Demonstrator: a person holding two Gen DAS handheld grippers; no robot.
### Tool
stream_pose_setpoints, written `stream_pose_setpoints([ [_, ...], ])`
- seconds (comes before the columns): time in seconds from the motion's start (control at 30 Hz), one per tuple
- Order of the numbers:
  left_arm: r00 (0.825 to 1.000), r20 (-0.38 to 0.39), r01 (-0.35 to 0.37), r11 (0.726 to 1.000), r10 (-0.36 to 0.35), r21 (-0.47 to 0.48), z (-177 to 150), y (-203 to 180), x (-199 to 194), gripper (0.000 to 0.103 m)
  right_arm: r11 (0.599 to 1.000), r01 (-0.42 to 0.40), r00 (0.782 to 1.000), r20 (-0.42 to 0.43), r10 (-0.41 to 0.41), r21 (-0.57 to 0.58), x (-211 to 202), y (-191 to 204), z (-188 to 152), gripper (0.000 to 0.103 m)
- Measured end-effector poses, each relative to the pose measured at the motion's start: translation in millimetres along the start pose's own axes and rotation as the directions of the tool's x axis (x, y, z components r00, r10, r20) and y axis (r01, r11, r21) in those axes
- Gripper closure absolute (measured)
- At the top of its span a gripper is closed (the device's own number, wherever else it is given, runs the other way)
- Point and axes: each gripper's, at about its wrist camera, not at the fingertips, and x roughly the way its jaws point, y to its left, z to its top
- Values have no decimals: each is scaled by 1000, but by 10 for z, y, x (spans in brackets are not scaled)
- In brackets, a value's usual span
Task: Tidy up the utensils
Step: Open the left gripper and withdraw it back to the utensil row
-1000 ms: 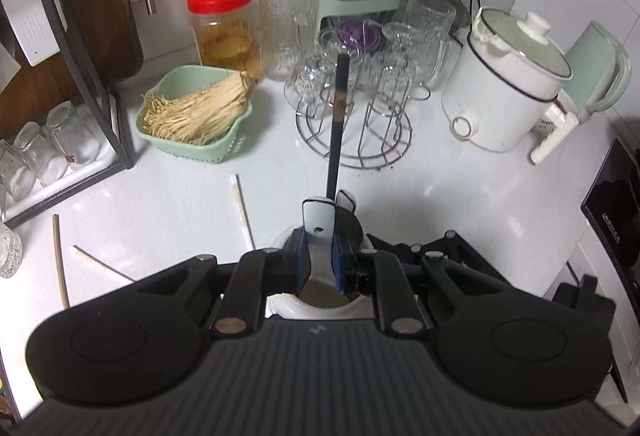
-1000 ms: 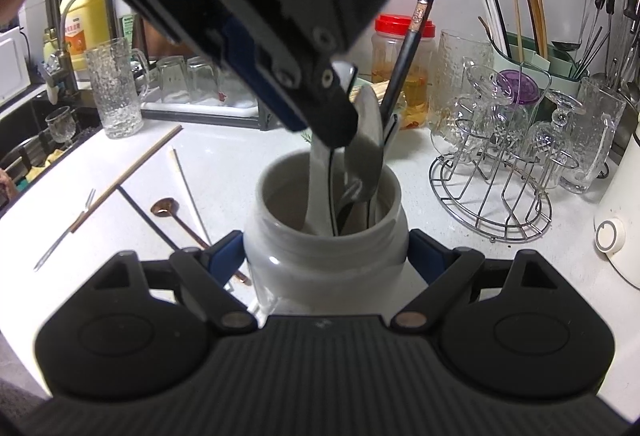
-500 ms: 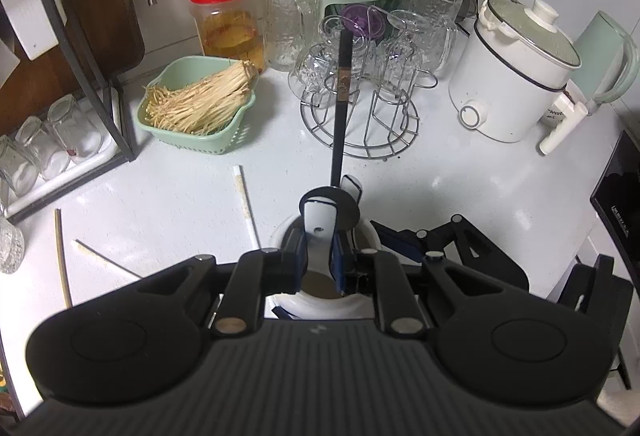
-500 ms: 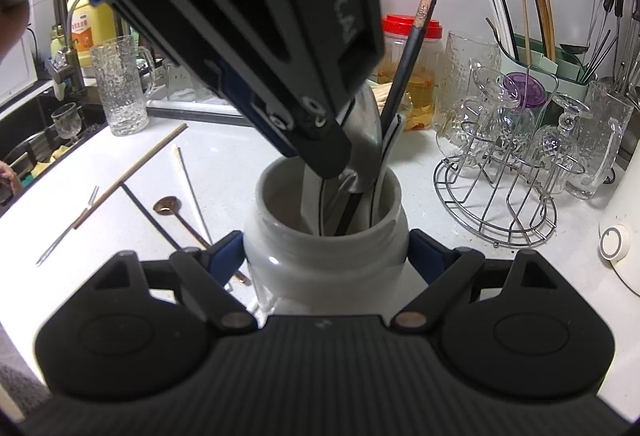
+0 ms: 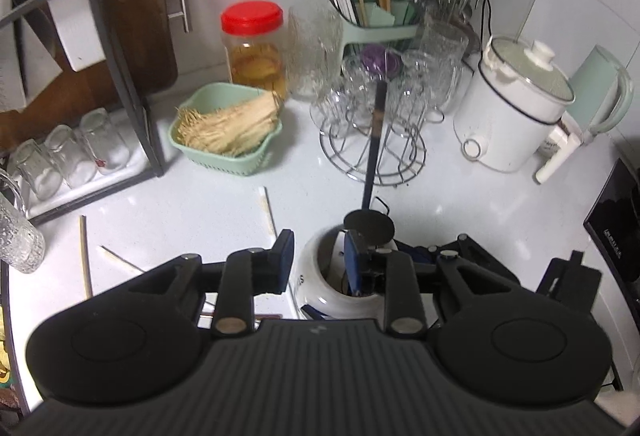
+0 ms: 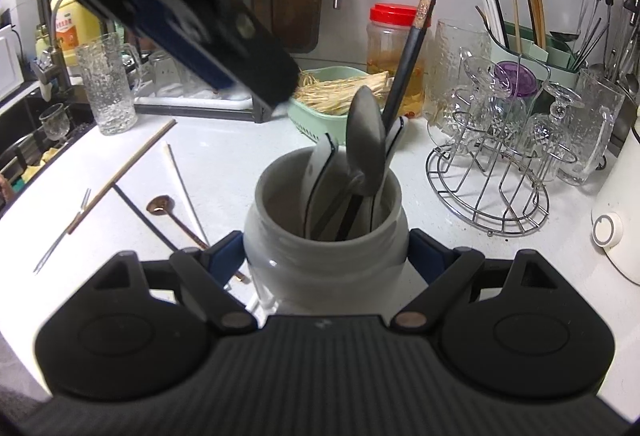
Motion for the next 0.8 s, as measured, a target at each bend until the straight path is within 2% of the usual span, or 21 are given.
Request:
stream_pose_setpoints([
  [0.23,999,49,-5,1000,6,-28,-27,195,-158,72,1000,23,1000,-3,-23,18,13,36,20,13],
  [0.43,999,46,-21,997,25,-77,-190,465,-160,71,998,46,999,11,-47,36,3,67,-7,13],
  [0.63,994,33,-104,988,109,-110,-531,780,-226,63,997,58,998,25,-59,55,-11,72,-28,14],
  [0.8,986,8,-160,967,165,-199,-837,1127,-263,60,996,67,997,27,-69,58,-8,95,-25,14],
])
